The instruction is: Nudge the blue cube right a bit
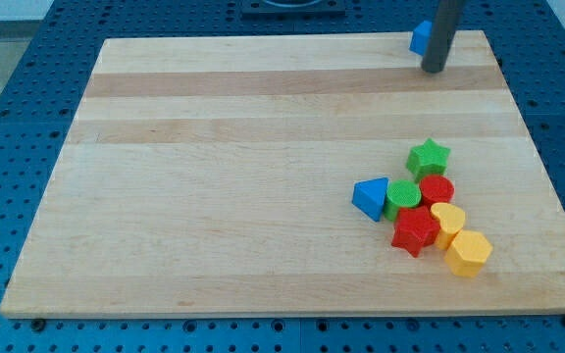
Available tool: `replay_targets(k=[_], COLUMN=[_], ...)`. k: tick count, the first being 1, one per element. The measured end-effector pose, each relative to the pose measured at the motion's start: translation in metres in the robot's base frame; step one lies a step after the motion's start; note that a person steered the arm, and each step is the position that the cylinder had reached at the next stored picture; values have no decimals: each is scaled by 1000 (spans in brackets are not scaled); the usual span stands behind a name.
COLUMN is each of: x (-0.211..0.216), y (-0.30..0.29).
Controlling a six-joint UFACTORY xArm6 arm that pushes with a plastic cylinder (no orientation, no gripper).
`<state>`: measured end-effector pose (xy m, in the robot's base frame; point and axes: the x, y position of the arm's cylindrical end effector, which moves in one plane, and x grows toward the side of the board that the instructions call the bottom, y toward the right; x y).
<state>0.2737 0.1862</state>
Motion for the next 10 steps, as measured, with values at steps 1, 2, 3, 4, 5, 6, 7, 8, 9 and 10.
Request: replay_targets(k=[1, 2, 3, 4, 5, 6, 7, 8, 9, 10], x=[-16, -45, -73, -81, -81, -81, -80, -77, -74, -67], y=[-25, -44, -46, -47, -47, -43, -35, -33, -33, -26])
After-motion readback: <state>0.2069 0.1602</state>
